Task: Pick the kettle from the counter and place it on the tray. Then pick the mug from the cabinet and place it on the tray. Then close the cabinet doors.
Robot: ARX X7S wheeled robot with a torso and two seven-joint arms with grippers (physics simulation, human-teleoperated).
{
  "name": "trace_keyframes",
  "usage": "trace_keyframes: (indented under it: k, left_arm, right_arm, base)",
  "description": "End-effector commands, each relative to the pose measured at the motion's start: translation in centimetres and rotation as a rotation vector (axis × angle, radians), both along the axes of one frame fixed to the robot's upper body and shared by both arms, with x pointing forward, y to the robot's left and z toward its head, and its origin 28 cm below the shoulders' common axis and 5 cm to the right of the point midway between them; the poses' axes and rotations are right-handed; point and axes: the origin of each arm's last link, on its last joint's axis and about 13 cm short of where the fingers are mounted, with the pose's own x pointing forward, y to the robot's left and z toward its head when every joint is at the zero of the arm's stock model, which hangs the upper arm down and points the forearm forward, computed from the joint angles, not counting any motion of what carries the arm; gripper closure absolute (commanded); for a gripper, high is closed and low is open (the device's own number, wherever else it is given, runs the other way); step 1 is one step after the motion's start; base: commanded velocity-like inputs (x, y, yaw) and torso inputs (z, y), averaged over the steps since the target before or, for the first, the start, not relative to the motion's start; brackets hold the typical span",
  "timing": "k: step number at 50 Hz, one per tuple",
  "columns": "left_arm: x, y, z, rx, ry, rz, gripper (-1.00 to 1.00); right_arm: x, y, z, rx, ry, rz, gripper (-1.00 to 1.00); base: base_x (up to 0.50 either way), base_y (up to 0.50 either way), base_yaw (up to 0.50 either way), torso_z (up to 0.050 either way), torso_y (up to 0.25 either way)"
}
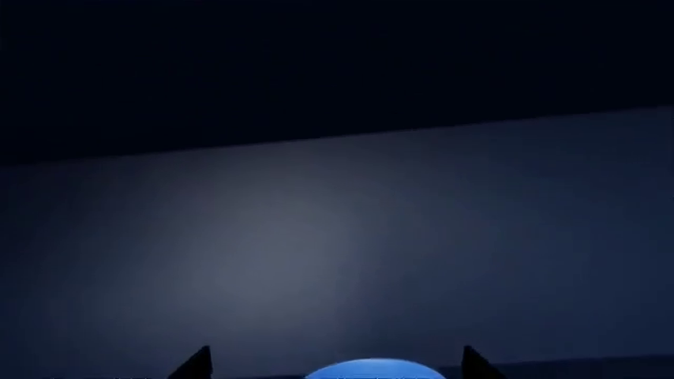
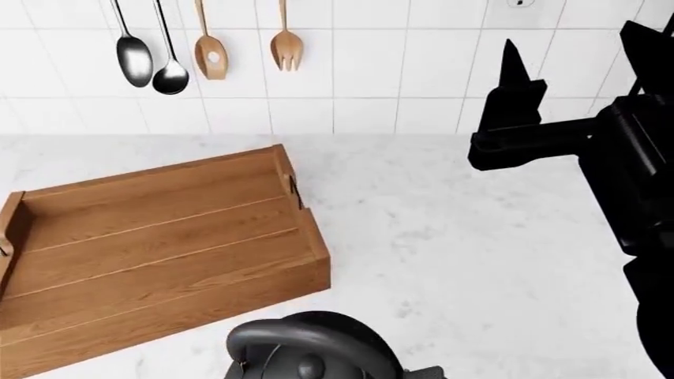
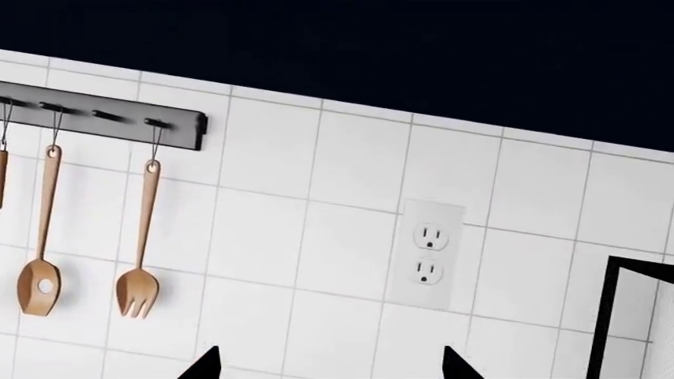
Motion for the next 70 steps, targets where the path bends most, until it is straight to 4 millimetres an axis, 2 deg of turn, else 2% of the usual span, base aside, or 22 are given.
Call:
trace_keyframes:
  k: [1, 11, 19, 20, 31, 35, 42, 46, 50, 62, 67, 70]
  left_arm:
    - [0.7, 0.0, -0.3, -0.01, 0.027, -0.002, -1.0]
    - [3.2, 0.0, -3.6, -0.049, 0.227, -0.004, -1.0]
    - [4.9, 0.4, -6.0, -0.07, 0.312, -0.011, -1.0]
    - [5.0, 0.4, -6.1, -0.068, 0.314, -0.013, 1.0]
    - [5.0, 0.7, -6.2, -0.087, 0.294, -0.018, 1.0]
    - [4.7, 1.1, -5.2, -0.111, 0.183, -0.007, 1.0]
    - [1.3, 2.0, -0.8, -0.151, -0.163, 0.007, 1.0]
    - [-1.1, 2.3, 0.7, -0.153, -0.24, -0.02, 1.0]
    - [-2.5, 2.2, 1.0, -0.134, -0.265, -0.045, 1.0]
    - [-3.9, 2.9, -0.2, -0.115, -0.265, -0.094, 1.0]
    - [-5.0, 3.2, -2.6, -0.104, -0.264, -0.183, 1.0]
    - [-5.8, 3.2, -4.8, -0.103, -0.248, -0.251, 1.0]
  right_arm:
    - [0.2, 0.0, -0.3, 0.003, -0.006, -0.001, -1.0]
    - [0.4, 0.1, -0.6, 0.005, 0.0, 0.002, -1.0]
    - [0.7, 0.2, -0.8, 0.005, 0.006, 0.005, -1.0]
    - [0.7, 0.2, -0.8, 0.005, 0.007, 0.007, -1.0]
    - [0.8, 0.3, -1.2, 0.006, 0.012, 0.009, -1.0]
    - [0.9, 0.2, -1.4, 0.007, 0.016, 0.009, -1.0]
    - [0.9, 0.3, -1.5, 0.01, 0.017, 0.013, -1.0]
    - [0.7, 0.4, -1.4, 0.007, 0.012, 0.015, -1.0]
    - [0.5, 0.6, -1.3, -0.001, 0.011, 0.011, -1.0]
    - [0.1, 0.7, -1.2, 0.002, 0.006, 0.01, -1.0]
    - [0.1, 0.7, -1.5, 0.008, 0.001, 0.014, -1.0]
    - [0.2, 0.6, -1.8, 0.012, 0.006, 0.012, -1.0]
  base:
    - [0.0, 0.0, 0.0, 0.0, 0.0]
    - [0.0, 0.0, 0.0, 0.0, 0.0]
    - [0.0, 0.0, 0.0, 0.0, 0.0]
    - [0.0, 0.0, 0.0, 0.0, 0.0]
    - [0.0, 0.0, 0.0, 0.0, 0.0]
    - [0.0, 0.0, 0.0, 0.0, 0.0]
    - [0.0, 0.0, 0.0, 0.0, 0.0]
    - [0.0, 0.0, 0.0, 0.0, 0.0]
    - [-0.15, 0.0, 0.0, 0.0, 0.0]
    - [-0.46, 0.0, 0.0, 0.0, 0.0]
    - [0.0, 0.0, 0.0, 0.0, 0.0]
    - [0.0, 0.0, 0.0, 0.0, 0.0]
